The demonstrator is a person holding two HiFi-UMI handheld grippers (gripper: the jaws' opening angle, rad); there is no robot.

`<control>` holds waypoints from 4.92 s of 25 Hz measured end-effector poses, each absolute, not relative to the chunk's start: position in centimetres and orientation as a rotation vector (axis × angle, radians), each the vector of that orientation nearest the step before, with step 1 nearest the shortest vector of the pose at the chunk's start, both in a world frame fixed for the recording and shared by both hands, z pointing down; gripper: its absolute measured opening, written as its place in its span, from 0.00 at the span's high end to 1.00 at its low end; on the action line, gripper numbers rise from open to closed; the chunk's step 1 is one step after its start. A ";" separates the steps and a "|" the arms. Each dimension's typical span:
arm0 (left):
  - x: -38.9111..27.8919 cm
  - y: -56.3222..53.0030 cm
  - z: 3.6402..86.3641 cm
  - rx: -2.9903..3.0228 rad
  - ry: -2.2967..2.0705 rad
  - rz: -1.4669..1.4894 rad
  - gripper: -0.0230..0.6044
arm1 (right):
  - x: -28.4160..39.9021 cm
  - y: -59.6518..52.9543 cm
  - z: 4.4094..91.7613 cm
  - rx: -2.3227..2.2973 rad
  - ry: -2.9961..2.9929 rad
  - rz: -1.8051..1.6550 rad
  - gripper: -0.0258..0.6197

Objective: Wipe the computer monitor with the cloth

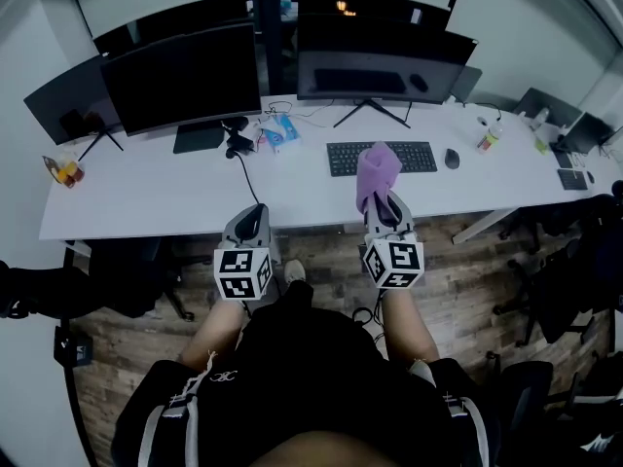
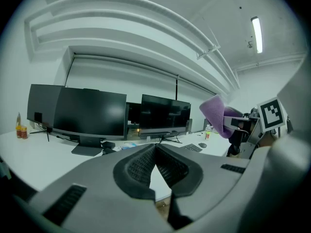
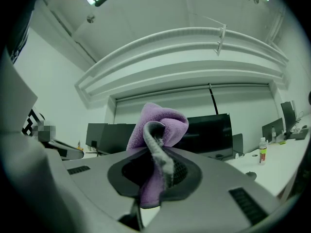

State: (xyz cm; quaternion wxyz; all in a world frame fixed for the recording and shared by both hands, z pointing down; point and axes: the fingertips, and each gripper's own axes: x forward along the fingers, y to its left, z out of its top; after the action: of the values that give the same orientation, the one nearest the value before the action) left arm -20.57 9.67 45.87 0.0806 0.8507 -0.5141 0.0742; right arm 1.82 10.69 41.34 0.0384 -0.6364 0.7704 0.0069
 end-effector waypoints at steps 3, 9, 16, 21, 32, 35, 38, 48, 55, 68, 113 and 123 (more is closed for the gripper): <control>-20.2 8.9 46.7 2.534 -1.534 0.220 0.94 | 2.0 9.9 41.8 -1.943 2.373 0.026 0.87; -19.6 4.6 47.8 2.501 -1.541 0.221 0.94 | 2.5 5.9 42.4 -1.933 2.405 0.027 0.87; -17.0 -3.9 48.7 2.501 -1.507 0.241 0.94 | 4.5 -2.6 43.0 -1.940 2.417 0.016 0.87; -15.6 -12.6 48.5 2.498 -1.499 0.231 0.94 | 5.9 -10.9 42.5 -1.944 2.434 0.021 0.87; -12.4 -25.3 47.0 2.510 -1.480 0.227 0.94 | 8.1 -22.6 42.0 -1.927 2.500 0.004 0.87; -11.4 -25.6 46.8 2.491 -1.505 0.233 0.94 | 8.9 -23.7 42.2 -1.901 2.523 -0.018 0.87; -10.2 -25.6 46.5 2.469 -1.529 0.233 0.94 | 9.6 -24.4 41.4 -1.866 2.555 0.016 0.87; -8.0 -25.8 45.5 2.439 -1.622 0.198 0.94 | 10.6 -27.2 35.4 -1.753 2.593 0.320 0.87; -9.0 -25.9 45.3 2.407 -1.676 0.191 0.94 | 8.2 -30.1 28.2 -1.665 2.605 0.636 0.87; -12.4 -25.4 45.7 2.357 -1.715 0.160 0.94 | -0.8 -34.9 22.5 -1.698 2.663 1.324 0.87; -19.0 -27.8 47.7 2.410 -1.559 0.132 0.94 | 0.0 -43.4 24.0 -2.006 2.937 1.402 0.87; -13.5 -27.8 47.3 2.395 -1.594 0.138 0.94 | 6.2 -43.2 24.0 -1.977 2.925 1.354 0.87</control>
State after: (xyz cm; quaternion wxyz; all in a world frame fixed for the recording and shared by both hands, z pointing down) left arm -13.53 -27.82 47.32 0.1301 0.8244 -0.5488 0.0476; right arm 6.18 -43.20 24.05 -0.3145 -0.4963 0.7343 0.3400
